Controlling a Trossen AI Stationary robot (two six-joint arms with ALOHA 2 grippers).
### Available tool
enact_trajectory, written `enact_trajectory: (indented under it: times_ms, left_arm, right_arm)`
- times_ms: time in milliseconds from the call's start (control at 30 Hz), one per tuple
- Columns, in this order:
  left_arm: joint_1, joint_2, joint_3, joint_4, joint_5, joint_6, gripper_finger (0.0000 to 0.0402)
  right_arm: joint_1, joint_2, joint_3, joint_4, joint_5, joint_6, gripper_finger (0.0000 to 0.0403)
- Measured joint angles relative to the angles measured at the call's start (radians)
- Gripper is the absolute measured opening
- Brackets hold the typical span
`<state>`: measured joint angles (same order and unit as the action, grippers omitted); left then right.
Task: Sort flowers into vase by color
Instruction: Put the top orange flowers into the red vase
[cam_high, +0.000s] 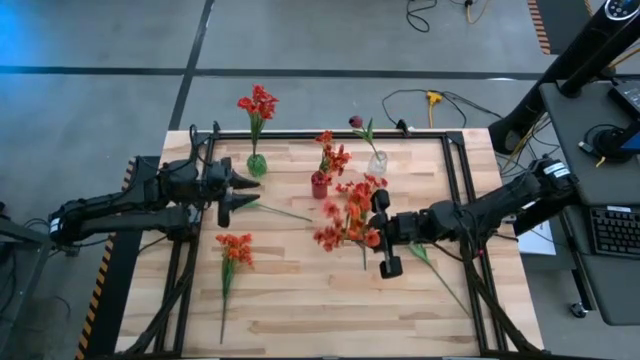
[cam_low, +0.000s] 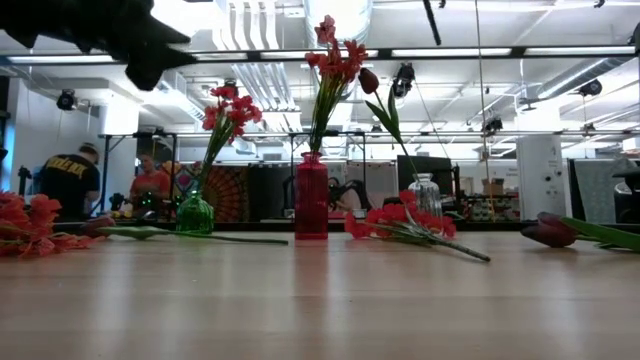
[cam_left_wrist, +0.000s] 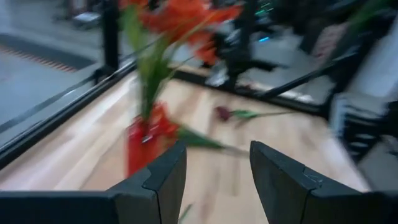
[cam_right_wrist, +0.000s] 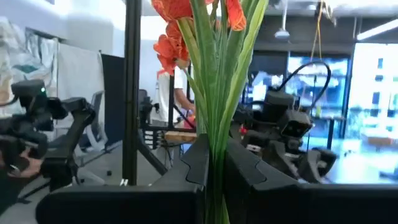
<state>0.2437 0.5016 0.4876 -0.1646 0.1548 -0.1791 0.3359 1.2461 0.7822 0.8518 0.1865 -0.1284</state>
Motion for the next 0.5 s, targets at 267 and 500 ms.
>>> enact_trajectory:
  times_ms: [267, 500]
  left_arm:
    - [-0.153, 0.034, -0.026, 0.226, 0.01, 0.07, 0.016]
    - [-0.279, 0.134, -0.026, 0.407, -0.117, 0.136, 0.016]
  right_arm:
    - [-0.003, -0.075, -0.013, -0.038, -0.07, -0.134, 0.002]
    - [-0.045, -0.104, -0.07, 0.025, -0.175, -0.142, 0.002]
